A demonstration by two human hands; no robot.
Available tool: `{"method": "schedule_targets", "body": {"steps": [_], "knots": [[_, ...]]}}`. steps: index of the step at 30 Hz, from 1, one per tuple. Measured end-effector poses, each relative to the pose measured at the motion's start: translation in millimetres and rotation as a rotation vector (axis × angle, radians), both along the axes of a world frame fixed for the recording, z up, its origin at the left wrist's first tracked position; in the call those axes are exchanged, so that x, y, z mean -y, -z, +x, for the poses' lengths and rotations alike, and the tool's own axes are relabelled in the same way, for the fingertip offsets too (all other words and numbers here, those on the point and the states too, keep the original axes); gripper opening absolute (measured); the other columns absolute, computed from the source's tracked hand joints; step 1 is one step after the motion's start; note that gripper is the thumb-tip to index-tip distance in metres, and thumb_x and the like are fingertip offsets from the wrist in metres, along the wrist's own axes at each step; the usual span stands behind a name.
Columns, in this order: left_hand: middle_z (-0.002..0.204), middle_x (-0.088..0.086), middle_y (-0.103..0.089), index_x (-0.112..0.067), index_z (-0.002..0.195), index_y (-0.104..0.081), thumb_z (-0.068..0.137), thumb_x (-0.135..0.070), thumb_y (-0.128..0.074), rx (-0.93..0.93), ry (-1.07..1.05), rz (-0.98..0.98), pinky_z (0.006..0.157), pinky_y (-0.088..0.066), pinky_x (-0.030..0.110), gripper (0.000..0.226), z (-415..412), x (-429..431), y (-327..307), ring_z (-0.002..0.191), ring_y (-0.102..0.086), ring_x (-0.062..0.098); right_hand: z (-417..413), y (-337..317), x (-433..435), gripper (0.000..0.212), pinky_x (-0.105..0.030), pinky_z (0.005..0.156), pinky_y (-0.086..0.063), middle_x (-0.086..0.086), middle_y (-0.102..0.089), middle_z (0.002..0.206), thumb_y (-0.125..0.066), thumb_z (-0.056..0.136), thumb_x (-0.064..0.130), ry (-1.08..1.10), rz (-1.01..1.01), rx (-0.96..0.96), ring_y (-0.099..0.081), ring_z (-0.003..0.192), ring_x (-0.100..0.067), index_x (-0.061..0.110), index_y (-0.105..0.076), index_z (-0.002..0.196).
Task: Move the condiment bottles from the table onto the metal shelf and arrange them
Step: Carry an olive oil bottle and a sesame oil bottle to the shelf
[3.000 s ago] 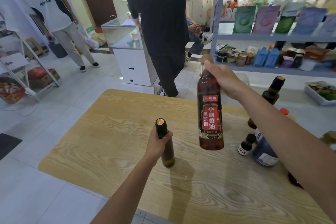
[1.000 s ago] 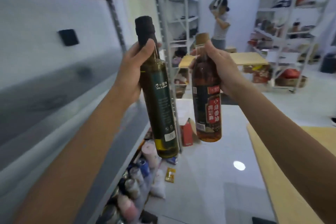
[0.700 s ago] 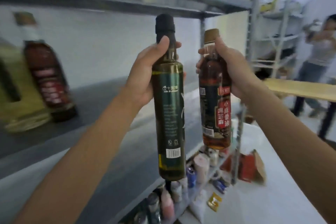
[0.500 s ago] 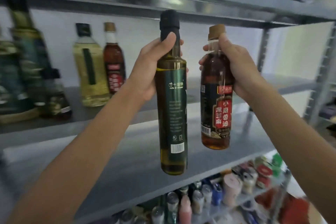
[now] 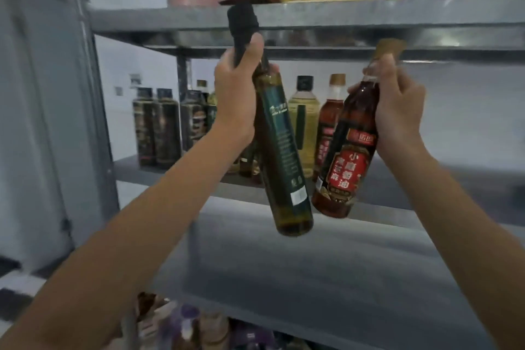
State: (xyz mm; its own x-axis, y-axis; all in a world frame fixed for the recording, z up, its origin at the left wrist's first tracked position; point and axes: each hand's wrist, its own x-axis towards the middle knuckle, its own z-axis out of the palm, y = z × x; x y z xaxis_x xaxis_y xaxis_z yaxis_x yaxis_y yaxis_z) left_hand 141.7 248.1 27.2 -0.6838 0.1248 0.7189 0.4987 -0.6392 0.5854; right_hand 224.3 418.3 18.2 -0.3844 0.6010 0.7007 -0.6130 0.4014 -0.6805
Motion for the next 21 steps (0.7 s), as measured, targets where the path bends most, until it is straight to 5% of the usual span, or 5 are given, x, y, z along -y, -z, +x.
{"method": "schedule_targets", "body": {"steps": [6, 12, 15, 18, 21], "knots": [[0.075, 0.001, -0.059, -0.013, 0.097, -0.051, 0.09, -0.029, -0.054, -0.224, -0.282, -0.043, 0.069, -0.051, 0.036, 0.017, -26.3, -33.5, -7.1, 0.068, -0.058, 0.016, -58.7, 5.6, -2.6, 0.023, -0.044, 0.083, -0.052, -0.001, -0.061, 0.082, -0.047, 0.093, 0.045, 0.199, 0.135, -0.03, -0.062, 0.083, -0.022, 0.028, -0.053, 0.079], [0.078, -0.012, -0.054, -0.006, 0.111, -0.055, 0.093, -0.034, -0.057, -0.214, -0.503, -0.122, 0.064, -0.041, 0.006, 0.033, -64.4, -89.4, 7.8, 0.067, -0.053, -0.005, -101.9, 23.5, -30.7, 0.024, -0.021, 0.07, -0.043, 0.013, -0.054, 0.074, -0.047, 0.096, 0.04, 0.339, 0.125, 0.068, -0.052, 0.07, -0.001, 0.018, -0.054, 0.088], [0.082, -0.009, -0.057, -0.008, 0.113, -0.054, 0.092, -0.035, -0.058, -0.253, -0.539, -0.124, 0.066, -0.043, 0.008, 0.035, -75.6, -108.3, 7.3, 0.073, -0.056, 0.0, -114.0, 22.7, -41.8, 0.028, -0.02, 0.068, -0.041, 0.012, -0.053, 0.072, -0.046, 0.096, 0.042, 0.395, 0.114, 0.092, -0.052, 0.069, -0.002, 0.016, -0.056, 0.088], [0.088, -0.004, -0.062, -0.011, 0.112, -0.052, 0.091, -0.041, -0.056, -0.29, -0.575, -0.167, 0.067, -0.048, 0.021, 0.037, -85.2, -124.7, 7.5, 0.079, -0.06, 0.009, -125.2, 22.3, -46.7, 0.033, -0.028, 0.072, -0.048, 0.011, -0.056, 0.075, -0.044, 0.095, 0.046, 0.453, 0.15, 0.131, -0.057, 0.073, -0.007, 0.016, -0.058, 0.093], [0.09, -0.003, -0.061, -0.011, 0.113, -0.049, 0.092, -0.043, -0.054, -0.312, -0.583, -0.234, 0.062, -0.043, 0.017, 0.038, -93.8, -135.2, 5.3, 0.08, -0.06, 0.01, -132.8, 24.6, -48.6, 0.031, -0.038, 0.075, -0.052, 0.006, -0.059, 0.08, -0.045, 0.094, 0.045, 0.517, 0.21, 0.147, -0.06, 0.077, -0.013, 0.016, -0.057, 0.098]]}}
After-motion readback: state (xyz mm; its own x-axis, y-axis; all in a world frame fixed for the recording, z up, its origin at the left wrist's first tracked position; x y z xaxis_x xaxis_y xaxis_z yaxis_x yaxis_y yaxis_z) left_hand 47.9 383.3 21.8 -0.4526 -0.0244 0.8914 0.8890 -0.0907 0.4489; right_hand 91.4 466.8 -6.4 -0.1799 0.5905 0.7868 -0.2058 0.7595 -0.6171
